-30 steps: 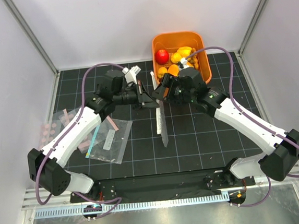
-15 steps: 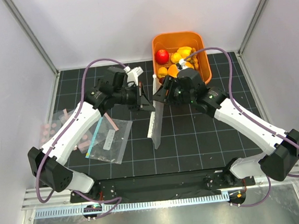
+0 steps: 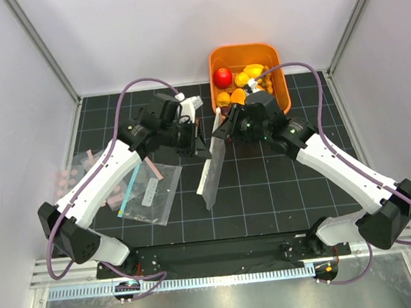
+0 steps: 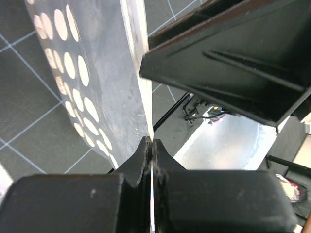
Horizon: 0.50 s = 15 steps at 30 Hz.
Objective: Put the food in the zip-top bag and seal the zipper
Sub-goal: Open the zipper of the food storage bag.
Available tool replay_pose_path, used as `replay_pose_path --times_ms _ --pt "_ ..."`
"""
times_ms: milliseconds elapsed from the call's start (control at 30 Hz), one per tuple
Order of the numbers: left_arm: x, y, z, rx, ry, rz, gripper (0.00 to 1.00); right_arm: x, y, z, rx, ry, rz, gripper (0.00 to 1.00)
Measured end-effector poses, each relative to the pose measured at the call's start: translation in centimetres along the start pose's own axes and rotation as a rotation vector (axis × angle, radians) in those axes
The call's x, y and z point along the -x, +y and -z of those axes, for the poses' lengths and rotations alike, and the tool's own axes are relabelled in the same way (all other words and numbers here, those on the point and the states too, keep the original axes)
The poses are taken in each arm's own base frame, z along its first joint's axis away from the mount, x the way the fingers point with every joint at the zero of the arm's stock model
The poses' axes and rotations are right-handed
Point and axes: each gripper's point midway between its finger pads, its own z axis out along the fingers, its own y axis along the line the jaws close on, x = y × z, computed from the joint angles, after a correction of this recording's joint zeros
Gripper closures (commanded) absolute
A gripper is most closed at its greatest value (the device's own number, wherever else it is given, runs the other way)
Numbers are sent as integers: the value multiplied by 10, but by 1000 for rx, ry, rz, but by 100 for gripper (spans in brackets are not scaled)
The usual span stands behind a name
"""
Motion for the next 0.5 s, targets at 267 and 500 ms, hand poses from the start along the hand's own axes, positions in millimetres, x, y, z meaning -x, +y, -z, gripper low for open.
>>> replay_pose_path --times_ms 267,500 --pt "-1 2 1 40 6 -30 100 -2 -6 1 -30 5 0 68" --pt "-2 3 0 62 14 -50 100 -3 -9 0 -42 10 -1 69"
